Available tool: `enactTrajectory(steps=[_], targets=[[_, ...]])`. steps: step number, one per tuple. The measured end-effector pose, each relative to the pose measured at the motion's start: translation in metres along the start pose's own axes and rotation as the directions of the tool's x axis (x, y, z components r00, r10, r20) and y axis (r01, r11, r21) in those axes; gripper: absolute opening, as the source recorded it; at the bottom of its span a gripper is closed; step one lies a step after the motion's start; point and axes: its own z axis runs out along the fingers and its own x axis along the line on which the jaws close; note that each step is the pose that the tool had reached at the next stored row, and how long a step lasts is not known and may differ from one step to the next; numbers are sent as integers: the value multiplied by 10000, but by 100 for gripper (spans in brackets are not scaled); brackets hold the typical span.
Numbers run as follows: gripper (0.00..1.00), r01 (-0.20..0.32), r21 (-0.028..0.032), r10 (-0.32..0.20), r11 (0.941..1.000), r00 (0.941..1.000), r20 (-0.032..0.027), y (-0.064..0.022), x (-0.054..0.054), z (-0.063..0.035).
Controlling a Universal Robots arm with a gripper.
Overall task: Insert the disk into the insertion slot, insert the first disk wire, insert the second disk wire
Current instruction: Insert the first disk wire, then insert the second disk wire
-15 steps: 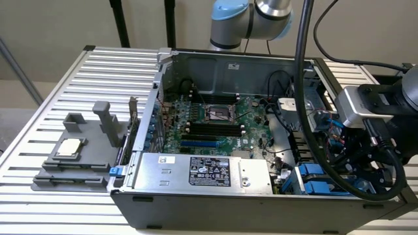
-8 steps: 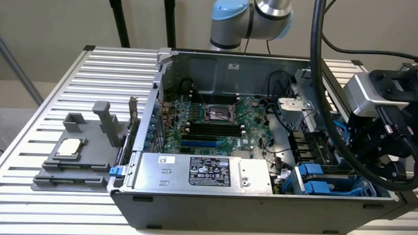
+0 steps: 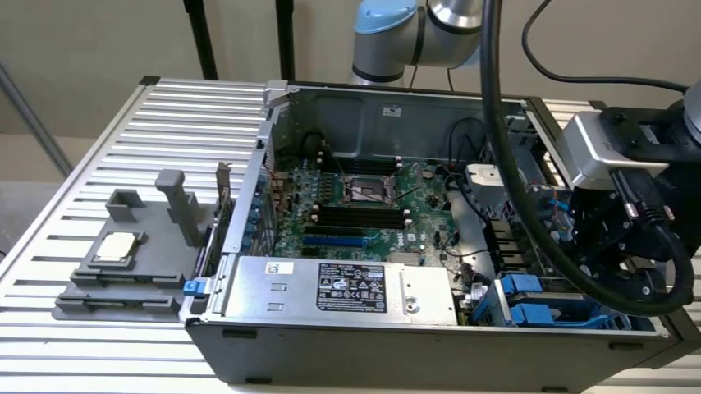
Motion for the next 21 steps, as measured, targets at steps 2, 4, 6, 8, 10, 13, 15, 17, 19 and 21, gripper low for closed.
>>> enactTrajectory(steps=[2,4,6,8,10,13,15,17,19,21], targets=[[24,0,0,0,10000,10000,-1,1,0,-1],[24,1,0,-1,10000,10000,-1,3,0,-1],[24,0,0,0,10000,10000,-1,4,0,-1],[24,1,0,-1,10000,10000,-1,4,0,-1],[24,0,0,0,10000,10000,-1,4,0,-1],[24,0,0,0,10000,10000,-4,4,0,-1],[24,-1,3,1,10000,10000,-7,13,-1,-8],[24,8,47,-8,10000,10000,8,39,-4,-38],[24,16,100,-16,9999,10000,15,68,-10,-81],[24,18,123,-19,9999,10000,16,86,-29,-154]])
